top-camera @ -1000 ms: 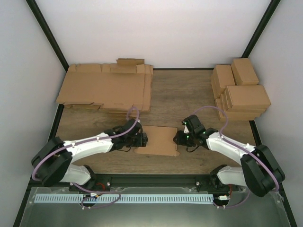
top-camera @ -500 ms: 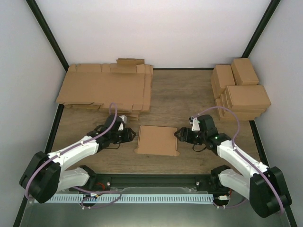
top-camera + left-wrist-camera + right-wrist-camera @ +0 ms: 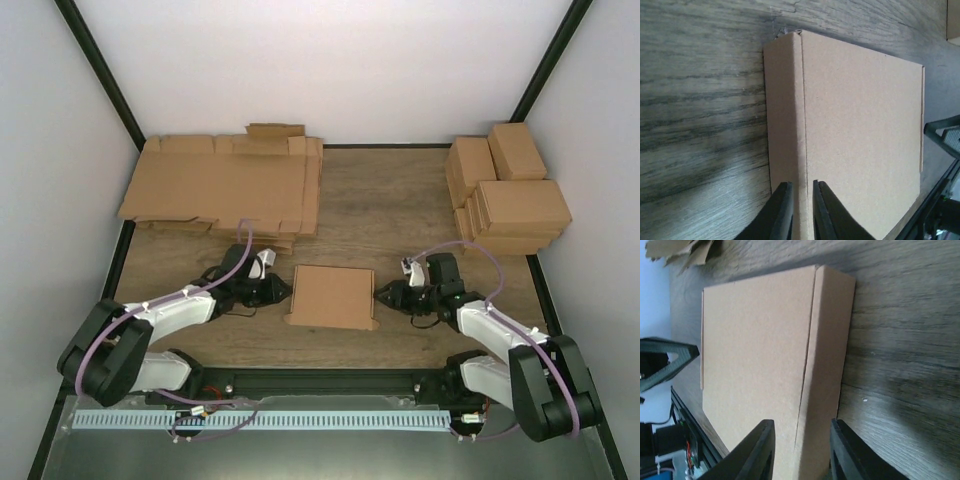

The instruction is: Fold the paper box

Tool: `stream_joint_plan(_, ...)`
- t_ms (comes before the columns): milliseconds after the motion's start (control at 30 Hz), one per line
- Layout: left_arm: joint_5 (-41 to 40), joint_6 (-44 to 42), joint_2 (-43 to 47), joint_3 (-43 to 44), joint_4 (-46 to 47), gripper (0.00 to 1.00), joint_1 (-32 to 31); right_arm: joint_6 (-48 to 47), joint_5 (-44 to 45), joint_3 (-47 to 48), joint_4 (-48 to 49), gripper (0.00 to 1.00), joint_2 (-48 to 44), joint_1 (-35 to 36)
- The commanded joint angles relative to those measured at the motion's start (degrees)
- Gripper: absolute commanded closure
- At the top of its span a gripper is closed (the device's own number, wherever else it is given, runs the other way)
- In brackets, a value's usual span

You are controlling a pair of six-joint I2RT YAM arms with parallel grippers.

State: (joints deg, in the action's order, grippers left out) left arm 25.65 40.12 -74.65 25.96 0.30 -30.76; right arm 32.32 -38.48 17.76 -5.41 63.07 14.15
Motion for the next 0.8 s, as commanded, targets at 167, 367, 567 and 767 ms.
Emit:
stream_joint_plan(167, 2.7, -0.4, 0.0, -3.5, 4.5, 0.96, 0.3, 0.4, -4.3, -5.2, 4.8, 0.76, -2.7, -0.5)
stream_joint_plan(367, 4.8, 1.3, -1.2, -4.4, 6.5, 0.96, 0.2, 0.4, -5.4, -5.7, 6.5, 0.80, -1.0, -0.6)
stream_joint_plan(567, 5.4, 1.0, -1.5, -3.7, 6.6, 0.96, 0.2, 0.1, -7.1, -5.2, 8.6, 0.83, 1.3, -0.5)
stream_joint_plan(767, 5.6, 0.8, -2.2, -3.3, 6.6, 0.96, 0.2, -0.4, -7.0, -5.2, 9.6, 0.88, 3.5, -0.5)
